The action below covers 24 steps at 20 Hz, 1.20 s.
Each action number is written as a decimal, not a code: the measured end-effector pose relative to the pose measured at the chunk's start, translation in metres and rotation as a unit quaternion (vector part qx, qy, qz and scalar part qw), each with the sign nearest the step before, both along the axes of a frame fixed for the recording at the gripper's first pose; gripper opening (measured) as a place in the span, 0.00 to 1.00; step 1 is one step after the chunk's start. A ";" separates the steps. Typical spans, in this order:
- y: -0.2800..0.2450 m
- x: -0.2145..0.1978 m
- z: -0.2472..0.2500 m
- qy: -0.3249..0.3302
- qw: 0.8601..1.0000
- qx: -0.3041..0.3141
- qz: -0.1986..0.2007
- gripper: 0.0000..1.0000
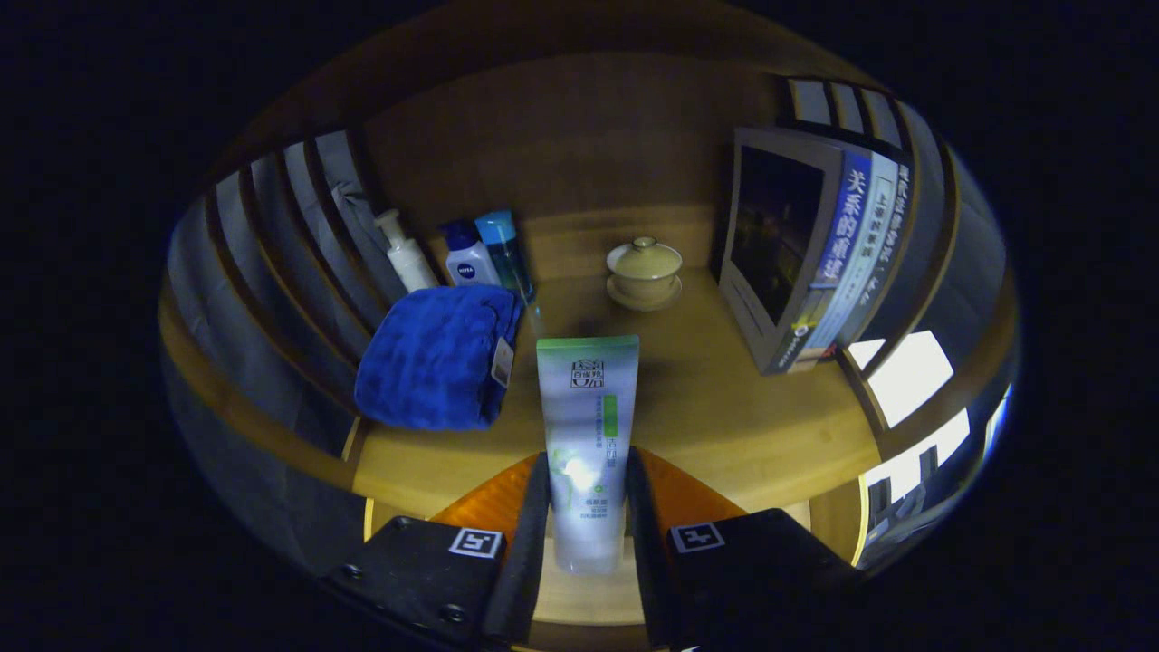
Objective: Pull open the drawer, take out the items inside it, and place them on the countertop above the cabinet.
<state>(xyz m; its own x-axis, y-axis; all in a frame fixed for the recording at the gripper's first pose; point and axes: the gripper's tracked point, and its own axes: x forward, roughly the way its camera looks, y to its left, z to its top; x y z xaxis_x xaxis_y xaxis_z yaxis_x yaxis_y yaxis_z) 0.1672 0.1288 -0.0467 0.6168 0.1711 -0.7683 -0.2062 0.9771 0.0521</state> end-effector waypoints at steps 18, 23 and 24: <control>0.002 0.016 -0.023 -0.007 1.000 0.000 0.007 0.82; -0.004 -0.012 -0.017 -0.029 0.999 0.000 0.017 0.97; -0.008 -0.019 -0.014 -0.035 0.999 0.001 0.017 0.97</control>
<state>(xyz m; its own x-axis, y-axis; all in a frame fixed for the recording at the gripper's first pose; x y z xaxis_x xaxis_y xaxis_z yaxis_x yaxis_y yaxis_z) 0.1485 0.1213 -0.0604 0.6630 0.1941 -0.7230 -0.2427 0.9694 0.0377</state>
